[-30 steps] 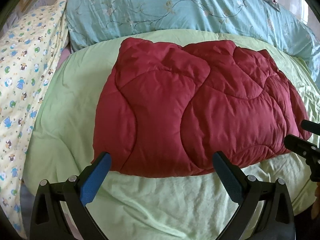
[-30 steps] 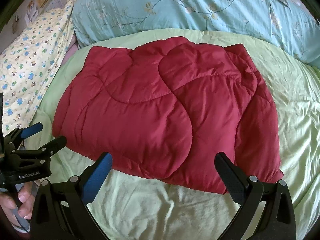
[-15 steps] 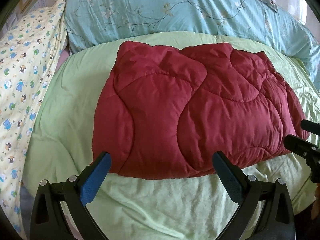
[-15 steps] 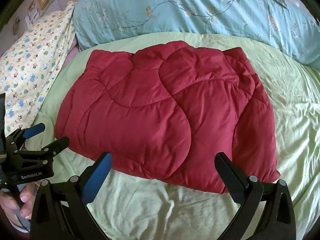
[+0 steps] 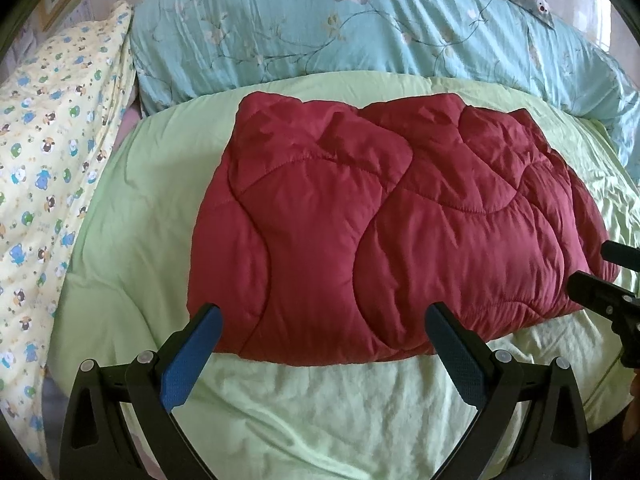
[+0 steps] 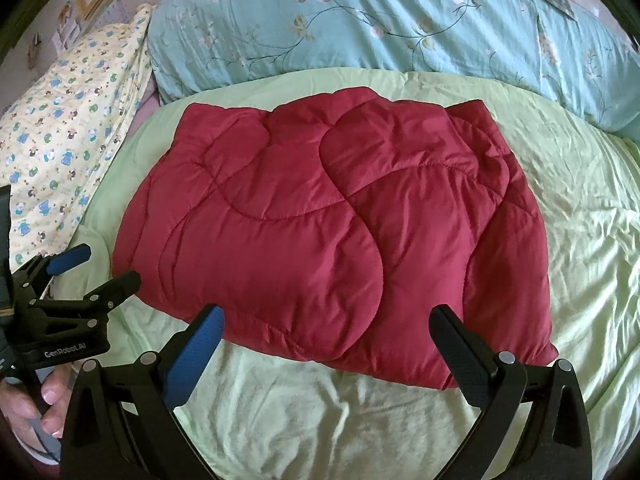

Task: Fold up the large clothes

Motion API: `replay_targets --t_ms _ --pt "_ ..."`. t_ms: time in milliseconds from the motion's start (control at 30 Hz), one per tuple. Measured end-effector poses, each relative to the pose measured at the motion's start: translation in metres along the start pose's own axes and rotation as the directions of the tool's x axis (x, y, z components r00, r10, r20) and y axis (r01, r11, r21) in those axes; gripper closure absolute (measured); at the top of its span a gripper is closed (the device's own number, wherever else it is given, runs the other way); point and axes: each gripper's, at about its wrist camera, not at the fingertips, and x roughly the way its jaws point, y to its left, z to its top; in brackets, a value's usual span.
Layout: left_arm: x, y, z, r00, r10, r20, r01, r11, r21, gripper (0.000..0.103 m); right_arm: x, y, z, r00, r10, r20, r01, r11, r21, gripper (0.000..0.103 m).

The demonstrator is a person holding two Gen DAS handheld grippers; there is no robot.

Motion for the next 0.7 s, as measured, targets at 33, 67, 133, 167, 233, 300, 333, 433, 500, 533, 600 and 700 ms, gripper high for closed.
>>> replay_targets --t_ms 33,67,133,167,233,300,333,433,500,533,600,700 --pt "-0.0004 -0.0003 -0.0001 1.000 0.001 0.002 -0.001 1.000 0.002 0.001 0.0000 0.0000 0.0000 1.000 0.000 0.000 0.000 1.000 0.000 0.000" --pt "-0.0008 -0.0006 -0.0002 1.000 0.004 0.004 -0.004 1.000 0.004 0.001 0.0001 0.0002 0.0000 1.000 0.000 -0.001 0.000 1.000 -0.001 0.000" --pt "-0.0008 0.0000 0.0000 1.000 0.002 0.004 -0.002 1.000 0.005 0.001 0.0000 0.0003 0.0000 1.000 -0.001 0.000 0.001 1.000 -0.001 0.000" --pt "-0.0008 0.0001 -0.0001 1.000 0.003 0.005 -0.003 1.000 0.005 0.001 0.0000 0.0004 0.0001 1.000 0.000 0.000 0.000 1.000 -0.001 0.000" --pt "-0.0010 0.0004 0.0002 1.000 0.003 0.005 -0.003 1.000 0.006 0.001 -0.0003 0.0008 -0.0002 1.000 0.000 0.001 0.000 1.000 -0.002 0.000" --pt "-0.0011 0.0005 0.0002 1.000 0.002 0.005 -0.002 1.000 0.005 0.001 -0.0005 0.0008 -0.0006 1.000 0.000 0.002 0.000 1.000 -0.002 0.000" --pt "-0.0012 0.0009 0.0005 1.000 0.002 0.005 -0.002 1.000 0.006 0.001 -0.0006 0.0007 -0.0006 1.000 -0.001 0.002 0.001 1.000 -0.002 0.000" --pt "-0.0014 0.0011 0.0005 1.000 0.002 0.006 -0.002 1.000 0.005 0.001 -0.0007 0.0006 -0.0005 1.000 -0.001 0.003 0.001 1.000 -0.002 0.000" --pt "-0.0012 0.0022 0.0012 1.000 0.002 0.005 -0.002 1.000 0.003 0.001 -0.0008 0.0007 -0.0001 1.000 0.000 0.002 0.000 1.000 -0.002 0.000" --pt "-0.0008 0.0024 0.0015 1.000 0.001 0.004 -0.001 1.000 0.004 0.001 -0.0008 0.0006 0.0000 1.000 0.000 0.002 0.000 1.000 -0.002 0.000" --pt "-0.0014 0.0030 0.0018 1.000 0.002 0.006 -0.002 1.000 0.004 0.001 -0.0008 0.0007 -0.0001 1.000 0.000 0.003 0.000 1.000 -0.003 0.000" --pt "-0.0015 0.0027 0.0024 1.000 0.001 0.007 -0.001 1.000 0.005 0.001 -0.0019 0.0006 0.0008 1.000 0.002 0.003 -0.002 1.000 -0.002 0.000"
